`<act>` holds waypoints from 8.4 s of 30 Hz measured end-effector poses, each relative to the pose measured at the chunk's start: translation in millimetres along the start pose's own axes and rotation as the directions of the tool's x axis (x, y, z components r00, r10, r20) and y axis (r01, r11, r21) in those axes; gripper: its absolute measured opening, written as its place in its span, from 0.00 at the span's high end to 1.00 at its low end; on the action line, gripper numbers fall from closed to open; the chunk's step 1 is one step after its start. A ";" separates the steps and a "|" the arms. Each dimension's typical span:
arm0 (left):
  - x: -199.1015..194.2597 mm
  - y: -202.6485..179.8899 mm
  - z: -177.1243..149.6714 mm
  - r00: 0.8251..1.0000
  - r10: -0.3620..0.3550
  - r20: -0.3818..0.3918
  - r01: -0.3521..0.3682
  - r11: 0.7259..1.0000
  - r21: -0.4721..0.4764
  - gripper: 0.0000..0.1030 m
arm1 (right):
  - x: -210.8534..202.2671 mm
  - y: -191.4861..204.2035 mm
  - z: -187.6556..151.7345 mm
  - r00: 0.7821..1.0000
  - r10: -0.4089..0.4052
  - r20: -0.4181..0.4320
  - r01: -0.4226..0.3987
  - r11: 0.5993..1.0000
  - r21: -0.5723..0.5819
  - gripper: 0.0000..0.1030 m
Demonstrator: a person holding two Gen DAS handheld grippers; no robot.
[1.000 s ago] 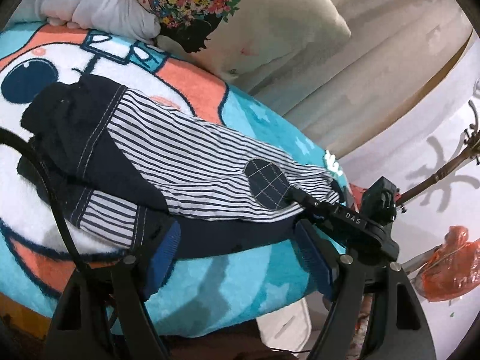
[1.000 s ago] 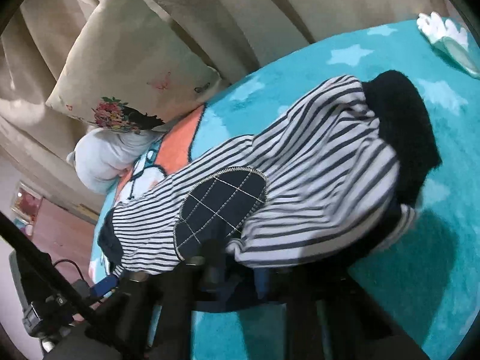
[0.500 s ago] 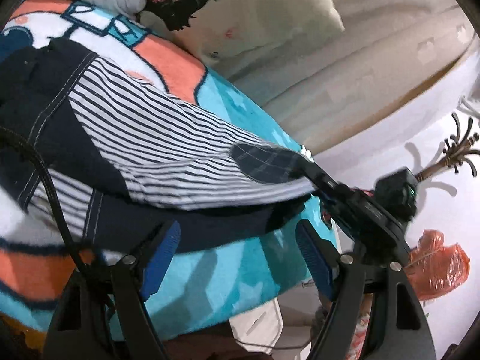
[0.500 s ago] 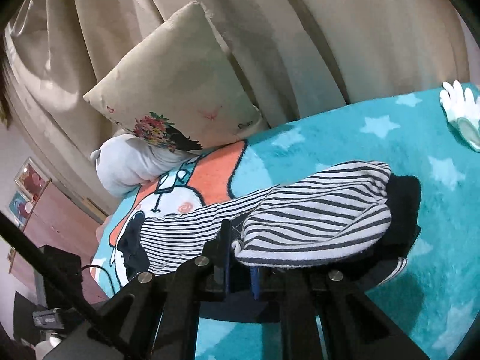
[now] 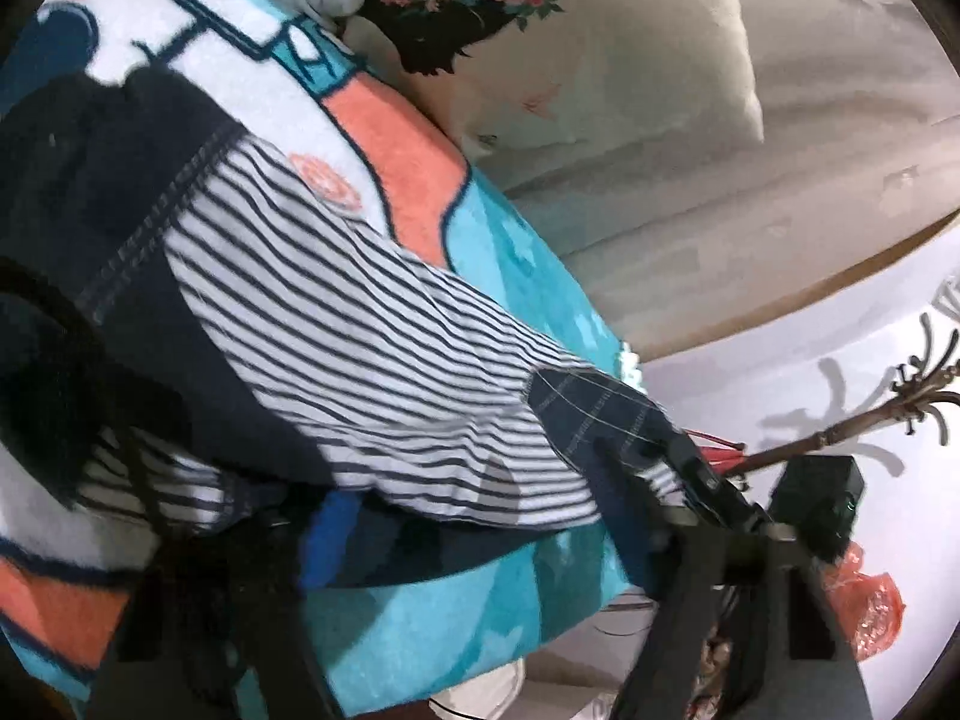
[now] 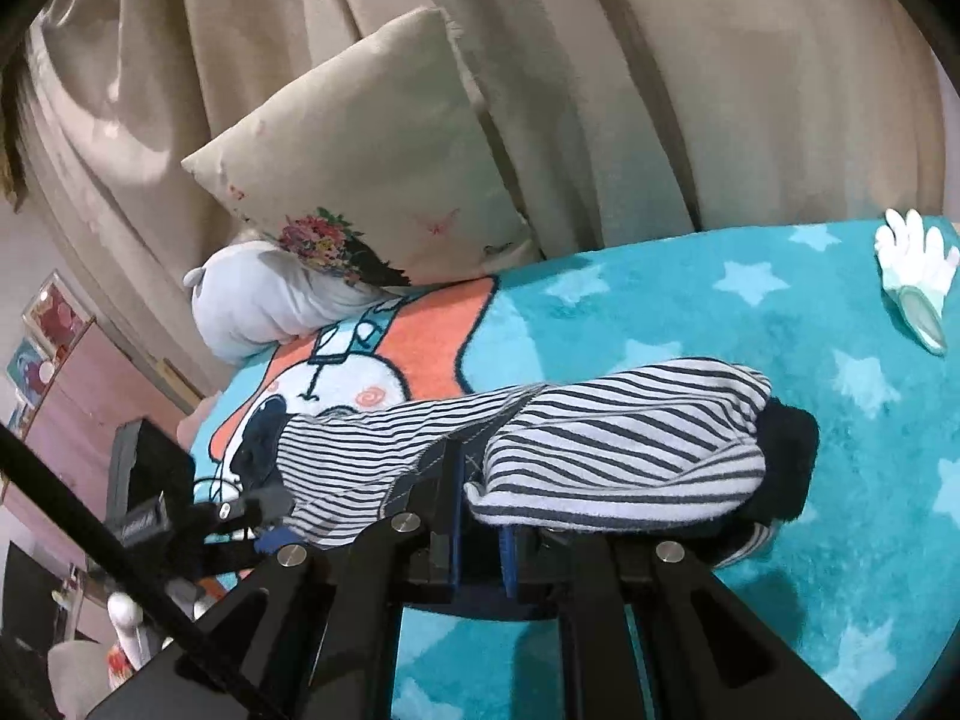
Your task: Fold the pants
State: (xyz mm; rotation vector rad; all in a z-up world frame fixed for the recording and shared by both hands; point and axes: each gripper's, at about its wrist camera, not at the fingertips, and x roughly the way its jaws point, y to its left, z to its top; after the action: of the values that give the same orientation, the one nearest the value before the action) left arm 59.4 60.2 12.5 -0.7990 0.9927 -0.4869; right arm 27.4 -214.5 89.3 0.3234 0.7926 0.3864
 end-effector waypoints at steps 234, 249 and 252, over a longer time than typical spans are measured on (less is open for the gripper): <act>-37.4 22.7 -2.0 0.774 0.514 0.370 -0.621 0.731 0.283 0.38 | -21.2 -108.5 -27.3 0.936 -0.352 0.023 0.347 0.929 0.127 0.91; -54.7 10.0 -5.4 0.809 0.460 0.366 -0.555 0.802 0.219 0.29 | 19.3 -110.6 4.0 0.989 -0.141 -0.036 0.145 0.976 0.160 0.85; -69.5 0.0 -13.0 0.814 0.427 0.393 -0.535 0.815 0.222 0.29 | 6.2 -101.5 1.9 0.991 -0.136 0.013 0.133 0.981 0.141 0.86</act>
State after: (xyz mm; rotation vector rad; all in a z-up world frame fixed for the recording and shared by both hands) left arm 14.8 103.3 46.5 -0.2858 0.7403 -0.0541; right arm 54.4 -301.5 44.0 0.4021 0.8159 0.1998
